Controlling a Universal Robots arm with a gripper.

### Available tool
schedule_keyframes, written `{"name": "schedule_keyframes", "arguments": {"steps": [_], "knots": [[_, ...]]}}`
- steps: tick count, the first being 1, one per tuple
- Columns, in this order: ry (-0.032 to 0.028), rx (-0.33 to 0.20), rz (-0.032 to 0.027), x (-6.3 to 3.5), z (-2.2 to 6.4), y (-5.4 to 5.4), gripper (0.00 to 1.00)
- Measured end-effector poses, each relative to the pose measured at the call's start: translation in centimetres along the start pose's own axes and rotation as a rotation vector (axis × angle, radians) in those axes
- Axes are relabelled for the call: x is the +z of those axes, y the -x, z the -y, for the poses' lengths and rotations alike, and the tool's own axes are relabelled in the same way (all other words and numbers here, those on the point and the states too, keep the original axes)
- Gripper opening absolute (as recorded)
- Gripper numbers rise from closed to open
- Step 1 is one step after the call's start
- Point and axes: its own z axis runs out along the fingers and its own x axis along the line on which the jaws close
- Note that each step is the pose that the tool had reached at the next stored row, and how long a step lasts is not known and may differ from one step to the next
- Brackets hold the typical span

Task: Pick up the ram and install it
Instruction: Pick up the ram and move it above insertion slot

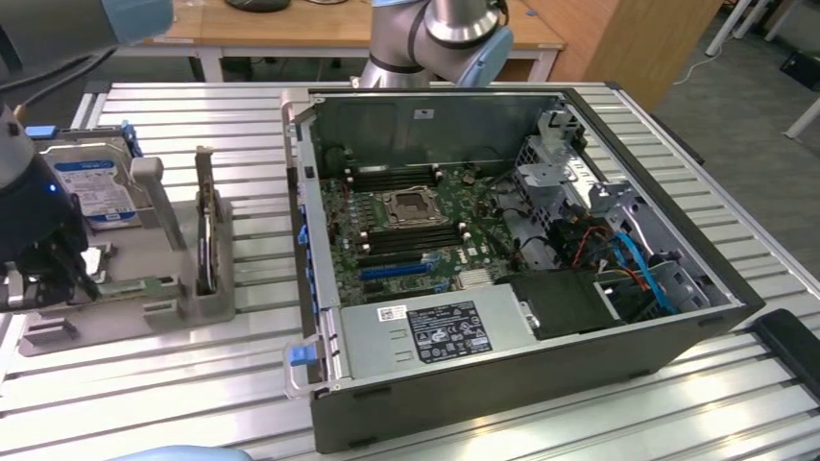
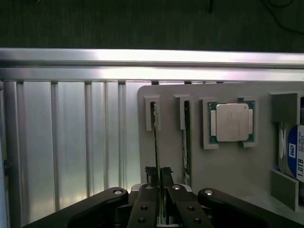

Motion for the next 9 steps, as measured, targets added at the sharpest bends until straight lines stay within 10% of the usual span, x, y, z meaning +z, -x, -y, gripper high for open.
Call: {"name": "schedule_keyframes", "arguments": {"steps": [9], "knots": [[0.0,0.0,0.0006,-3.8,-0.02,0.1,0.13]]}}
